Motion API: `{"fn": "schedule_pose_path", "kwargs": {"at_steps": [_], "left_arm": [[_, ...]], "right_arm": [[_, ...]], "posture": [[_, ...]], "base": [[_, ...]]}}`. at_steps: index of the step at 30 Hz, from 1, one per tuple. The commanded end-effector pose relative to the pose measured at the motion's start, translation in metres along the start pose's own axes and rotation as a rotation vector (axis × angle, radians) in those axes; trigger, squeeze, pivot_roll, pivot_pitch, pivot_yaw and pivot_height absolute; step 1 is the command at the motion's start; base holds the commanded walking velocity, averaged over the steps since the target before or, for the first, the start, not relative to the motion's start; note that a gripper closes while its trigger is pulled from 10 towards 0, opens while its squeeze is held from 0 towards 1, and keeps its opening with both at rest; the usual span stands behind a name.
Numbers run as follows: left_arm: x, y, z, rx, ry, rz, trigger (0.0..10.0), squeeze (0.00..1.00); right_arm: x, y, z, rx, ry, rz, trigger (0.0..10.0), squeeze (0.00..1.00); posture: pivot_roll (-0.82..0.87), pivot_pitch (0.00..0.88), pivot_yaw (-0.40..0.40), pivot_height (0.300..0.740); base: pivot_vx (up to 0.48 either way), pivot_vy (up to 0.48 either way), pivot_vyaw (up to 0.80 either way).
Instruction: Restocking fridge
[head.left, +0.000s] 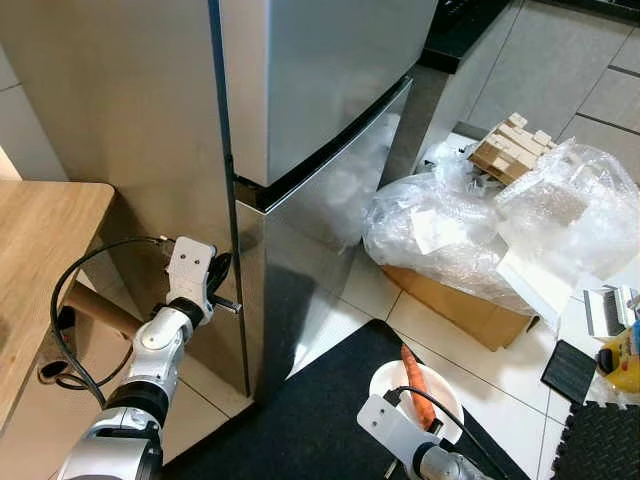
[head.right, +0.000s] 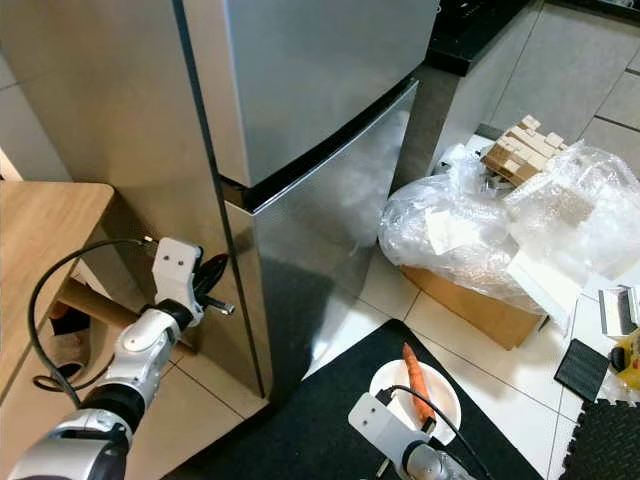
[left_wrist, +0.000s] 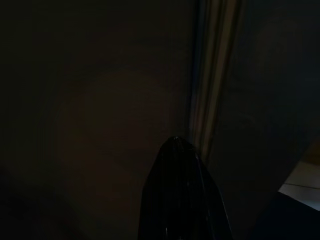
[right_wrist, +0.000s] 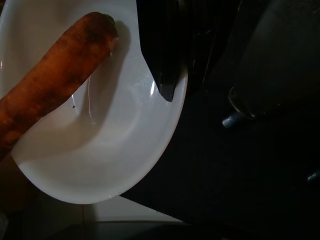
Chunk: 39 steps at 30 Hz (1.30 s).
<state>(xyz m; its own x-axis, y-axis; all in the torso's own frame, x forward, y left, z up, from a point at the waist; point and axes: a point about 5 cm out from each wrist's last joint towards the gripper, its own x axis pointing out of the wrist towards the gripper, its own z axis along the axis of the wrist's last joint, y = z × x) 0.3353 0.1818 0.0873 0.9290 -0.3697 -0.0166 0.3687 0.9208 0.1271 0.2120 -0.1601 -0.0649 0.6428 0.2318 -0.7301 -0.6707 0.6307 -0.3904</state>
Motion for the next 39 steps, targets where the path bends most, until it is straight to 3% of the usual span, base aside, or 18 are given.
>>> {"fn": "schedule_pose_path", "kwargs": {"at_steps": [1,9,14,22,25,33,39], "left_arm": [[0.011,-0.020,0.006,-0.004,-0.019,-0.115,10.0,0.00],[0.009,-0.027,0.001,-0.004,0.003,-0.193,10.0,0.00],[0.009,-0.020,-0.001,0.023,0.030,-0.155,10.0,0.00],[0.014,-0.023,0.003,-0.013,0.017,-0.180,10.0,0.00],[0.023,-0.032,0.011,-0.080,-0.004,-0.251,10.0,0.00],[0.031,-0.044,0.017,-0.067,-0.006,-0.329,10.0,0.00],[0.036,-0.054,0.021,-0.107,-0.025,-0.377,10.0,0.00]], "right_arm": [[-0.001,-0.002,-0.002,-0.001,-0.003,-0.010,10.0,0.00],[-0.001,-0.002,-0.002,-0.003,-0.001,-0.010,10.0,0.00],[-0.001,-0.002,-0.002,-0.003,-0.001,-0.012,10.0,0.00],[-0.001,-0.003,-0.001,-0.001,-0.003,-0.012,10.0,0.00],[-0.002,-0.004,-0.003,-0.001,0.000,-0.016,10.0,0.00],[-0.003,-0.006,-0.005,0.002,0.005,-0.022,10.0,0.00],[-0.003,-0.006,-0.005,0.002,0.002,-0.022,10.0,0.00]], "posture": [[-0.08,0.084,-0.070,0.740],[-0.08,0.082,-0.069,0.740],[-0.08,0.082,-0.065,0.740],[-0.09,0.086,-0.066,0.740],[-0.09,0.088,-0.065,0.740],[-0.10,0.087,-0.061,0.740],[-0.10,0.087,-0.060,0.740]], "base": [[0.000,0.000,0.00],[0.000,0.000,0.00],[0.000,0.000,0.00],[0.000,0.000,0.00],[0.000,0.000,0.00],[0.000,0.000,0.00],[0.000,0.000,0.00]]}}
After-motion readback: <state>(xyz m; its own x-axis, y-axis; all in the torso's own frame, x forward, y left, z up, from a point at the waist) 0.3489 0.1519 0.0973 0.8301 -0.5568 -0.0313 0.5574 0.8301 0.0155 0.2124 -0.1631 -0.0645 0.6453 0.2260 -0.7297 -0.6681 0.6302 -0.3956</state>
